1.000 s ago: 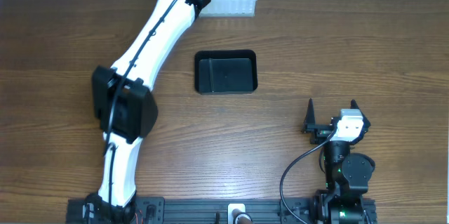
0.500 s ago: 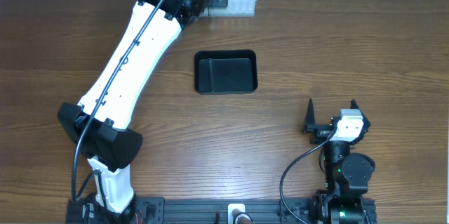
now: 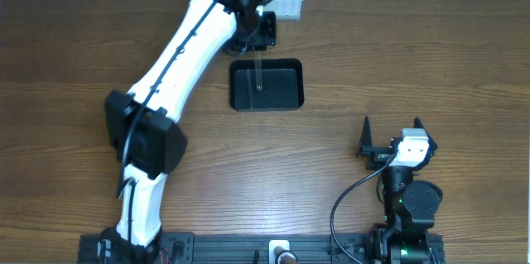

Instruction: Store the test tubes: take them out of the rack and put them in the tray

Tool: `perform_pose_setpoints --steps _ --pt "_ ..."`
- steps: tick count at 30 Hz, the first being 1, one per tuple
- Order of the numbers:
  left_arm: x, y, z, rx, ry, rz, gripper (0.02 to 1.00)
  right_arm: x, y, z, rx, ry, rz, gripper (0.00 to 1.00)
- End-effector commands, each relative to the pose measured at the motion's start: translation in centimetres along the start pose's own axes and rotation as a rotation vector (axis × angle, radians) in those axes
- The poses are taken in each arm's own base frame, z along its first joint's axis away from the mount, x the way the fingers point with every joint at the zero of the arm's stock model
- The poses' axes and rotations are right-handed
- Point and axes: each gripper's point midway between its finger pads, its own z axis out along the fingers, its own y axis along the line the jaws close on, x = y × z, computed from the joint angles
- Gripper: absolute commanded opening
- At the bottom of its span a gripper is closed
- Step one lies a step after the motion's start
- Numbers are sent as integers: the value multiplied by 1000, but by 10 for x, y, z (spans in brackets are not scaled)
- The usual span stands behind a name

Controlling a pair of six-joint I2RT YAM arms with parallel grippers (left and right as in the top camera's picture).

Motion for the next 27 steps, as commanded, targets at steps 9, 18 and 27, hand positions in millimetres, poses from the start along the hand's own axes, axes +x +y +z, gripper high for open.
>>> perform_pose_setpoints --steps 9,18,27 --pt "4 8 68 -23 102 -32 42 1 2 0 -14 -2 0 993" --pt "16 7 95 -9 178 -43 45 1 2 0 -14 -3 0 993" --pt "22 11 113 -19 214 -48 49 1 2 0 -14 -2 0 993"
